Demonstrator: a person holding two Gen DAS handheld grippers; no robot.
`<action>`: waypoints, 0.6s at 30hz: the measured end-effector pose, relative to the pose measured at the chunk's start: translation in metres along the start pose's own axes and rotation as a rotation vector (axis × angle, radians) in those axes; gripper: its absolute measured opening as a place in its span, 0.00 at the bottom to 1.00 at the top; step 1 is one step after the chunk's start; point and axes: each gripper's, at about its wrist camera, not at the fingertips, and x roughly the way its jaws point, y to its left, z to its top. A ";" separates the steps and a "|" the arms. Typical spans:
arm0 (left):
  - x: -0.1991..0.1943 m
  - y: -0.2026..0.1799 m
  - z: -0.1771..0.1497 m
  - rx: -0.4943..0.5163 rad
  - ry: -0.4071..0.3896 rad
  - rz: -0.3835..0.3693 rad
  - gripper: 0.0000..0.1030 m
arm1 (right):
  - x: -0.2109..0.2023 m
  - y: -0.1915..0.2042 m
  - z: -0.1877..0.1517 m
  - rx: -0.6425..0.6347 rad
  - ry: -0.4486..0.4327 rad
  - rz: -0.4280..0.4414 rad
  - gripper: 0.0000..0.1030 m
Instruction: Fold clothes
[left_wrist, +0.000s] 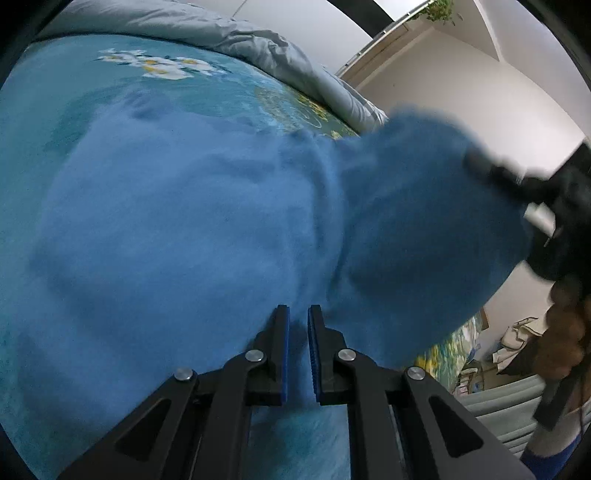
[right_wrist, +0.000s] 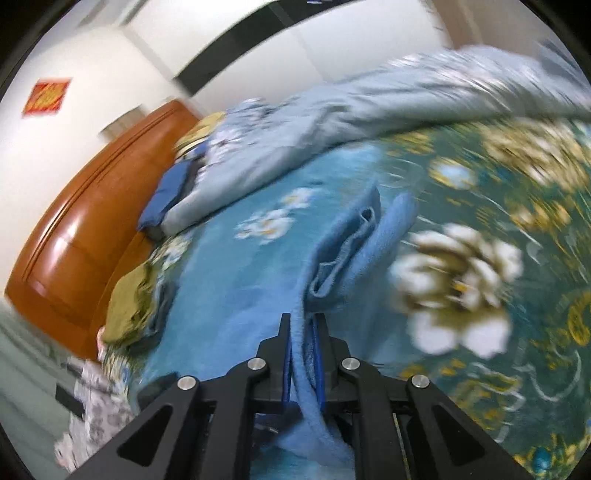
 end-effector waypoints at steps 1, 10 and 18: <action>-0.008 0.006 -0.002 -0.013 -0.012 -0.001 0.11 | 0.005 0.019 0.000 -0.040 0.007 0.013 0.11; -0.089 0.068 -0.012 -0.143 -0.144 0.039 0.11 | 0.113 0.107 -0.043 -0.198 0.221 0.003 0.10; -0.122 0.105 -0.001 -0.241 -0.209 -0.051 0.12 | 0.129 0.114 -0.069 -0.255 0.266 0.007 0.19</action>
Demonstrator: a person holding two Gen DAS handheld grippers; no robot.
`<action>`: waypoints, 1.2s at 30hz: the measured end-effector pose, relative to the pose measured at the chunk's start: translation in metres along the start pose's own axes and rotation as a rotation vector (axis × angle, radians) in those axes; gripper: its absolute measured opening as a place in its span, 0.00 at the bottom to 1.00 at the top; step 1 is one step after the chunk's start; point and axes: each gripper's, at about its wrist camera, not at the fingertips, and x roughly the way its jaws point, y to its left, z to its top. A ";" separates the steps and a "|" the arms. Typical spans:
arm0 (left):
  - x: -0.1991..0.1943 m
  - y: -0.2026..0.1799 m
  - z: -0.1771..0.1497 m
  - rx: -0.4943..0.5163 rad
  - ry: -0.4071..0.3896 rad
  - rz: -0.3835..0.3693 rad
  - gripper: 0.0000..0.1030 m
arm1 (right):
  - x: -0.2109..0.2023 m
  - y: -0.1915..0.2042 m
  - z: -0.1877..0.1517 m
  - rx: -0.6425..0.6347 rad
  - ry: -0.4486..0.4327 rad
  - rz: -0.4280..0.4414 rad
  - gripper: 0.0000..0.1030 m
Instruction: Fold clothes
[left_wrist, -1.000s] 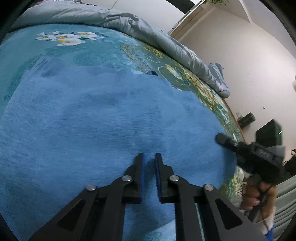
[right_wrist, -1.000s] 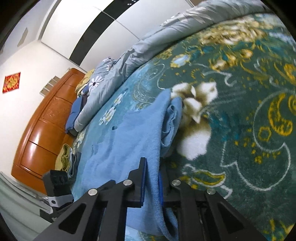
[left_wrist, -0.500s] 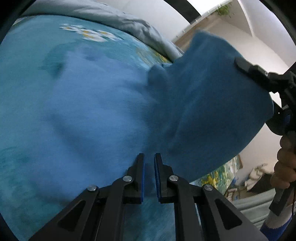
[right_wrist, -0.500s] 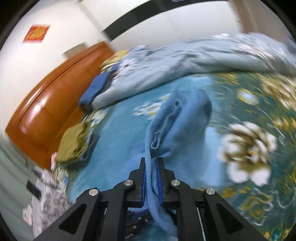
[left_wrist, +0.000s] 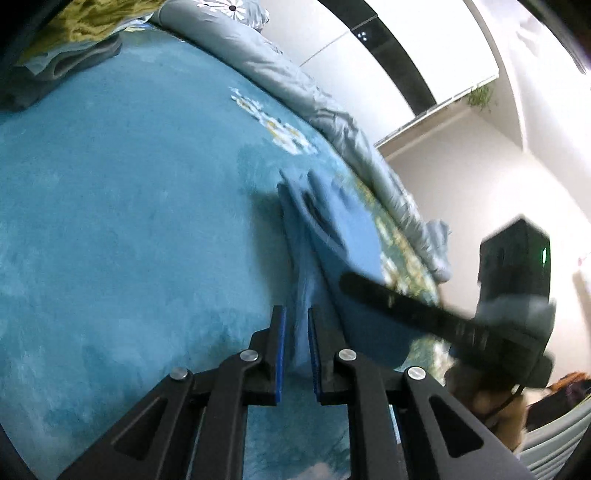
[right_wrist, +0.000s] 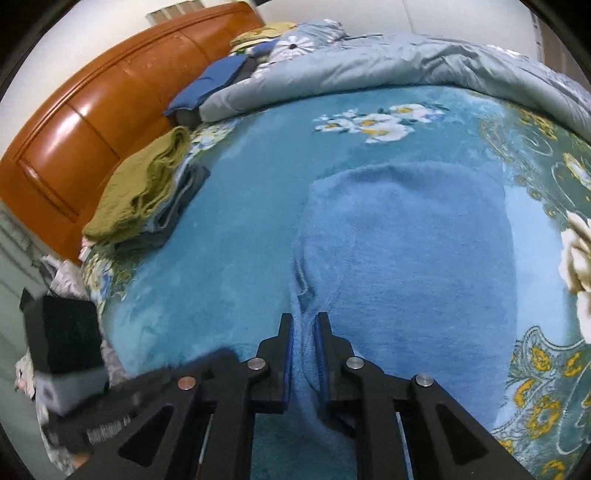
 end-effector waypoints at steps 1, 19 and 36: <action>0.002 0.000 0.004 -0.004 0.002 -0.018 0.15 | -0.002 0.002 -0.001 -0.012 0.005 0.026 0.25; 0.095 -0.039 0.070 0.164 0.120 0.048 0.19 | -0.077 -0.084 -0.061 0.186 -0.145 0.022 0.40; 0.099 -0.052 0.080 0.288 0.195 0.052 0.15 | -0.026 0.011 -0.037 -0.111 -0.027 0.024 0.42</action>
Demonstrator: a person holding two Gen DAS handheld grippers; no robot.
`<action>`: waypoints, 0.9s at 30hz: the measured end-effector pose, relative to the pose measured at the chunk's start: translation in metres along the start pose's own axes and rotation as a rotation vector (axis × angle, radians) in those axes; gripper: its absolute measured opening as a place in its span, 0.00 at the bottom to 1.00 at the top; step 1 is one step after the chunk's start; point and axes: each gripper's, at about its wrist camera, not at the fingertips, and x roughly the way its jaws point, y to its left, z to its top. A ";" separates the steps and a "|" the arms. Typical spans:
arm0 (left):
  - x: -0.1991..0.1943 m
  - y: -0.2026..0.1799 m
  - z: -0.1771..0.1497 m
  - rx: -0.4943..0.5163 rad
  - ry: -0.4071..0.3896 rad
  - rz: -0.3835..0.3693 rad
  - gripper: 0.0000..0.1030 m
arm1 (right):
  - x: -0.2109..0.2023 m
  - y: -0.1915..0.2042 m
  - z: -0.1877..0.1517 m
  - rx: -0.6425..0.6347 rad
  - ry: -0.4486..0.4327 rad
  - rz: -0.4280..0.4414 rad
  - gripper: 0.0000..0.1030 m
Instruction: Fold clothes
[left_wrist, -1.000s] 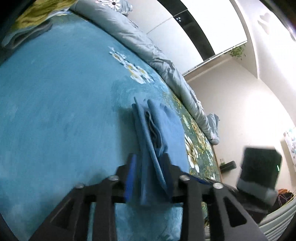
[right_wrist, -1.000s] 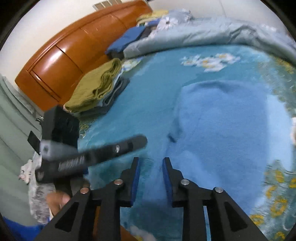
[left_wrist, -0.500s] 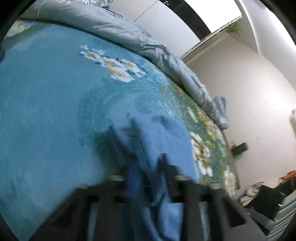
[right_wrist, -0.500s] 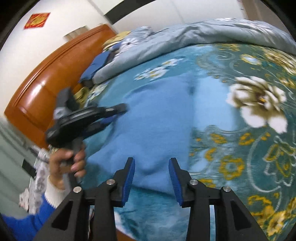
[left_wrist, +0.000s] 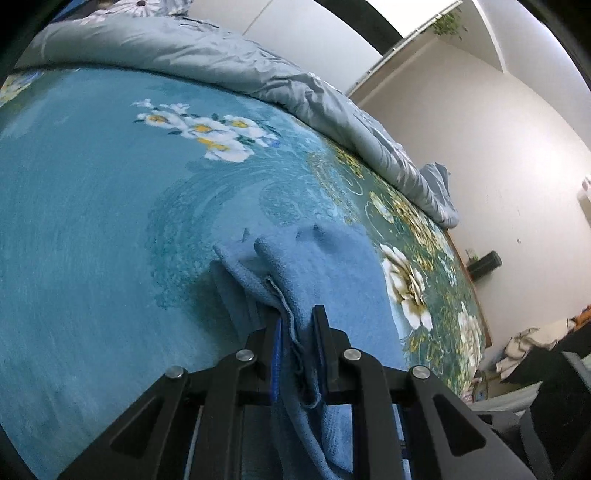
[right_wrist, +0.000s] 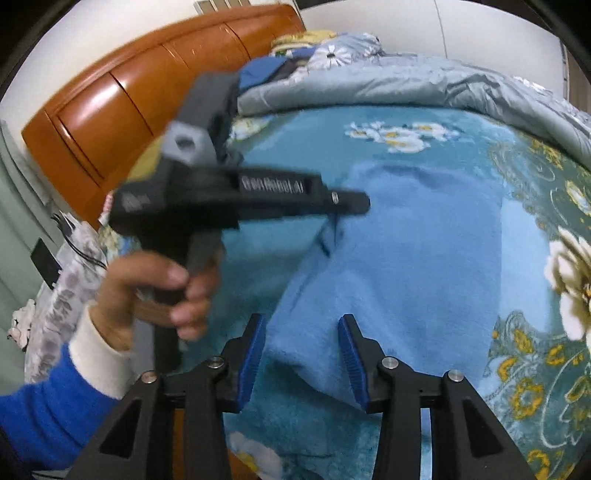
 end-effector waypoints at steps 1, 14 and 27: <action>0.000 0.001 0.001 0.001 0.002 -0.009 0.15 | 0.002 -0.001 -0.002 0.008 0.007 0.001 0.35; 0.008 0.045 -0.002 -0.130 0.023 -0.084 0.19 | 0.029 0.004 -0.019 0.003 0.061 0.030 0.27; 0.013 0.039 0.020 -0.087 0.025 -0.013 0.62 | -0.049 -0.113 -0.076 0.408 -0.143 -0.025 0.59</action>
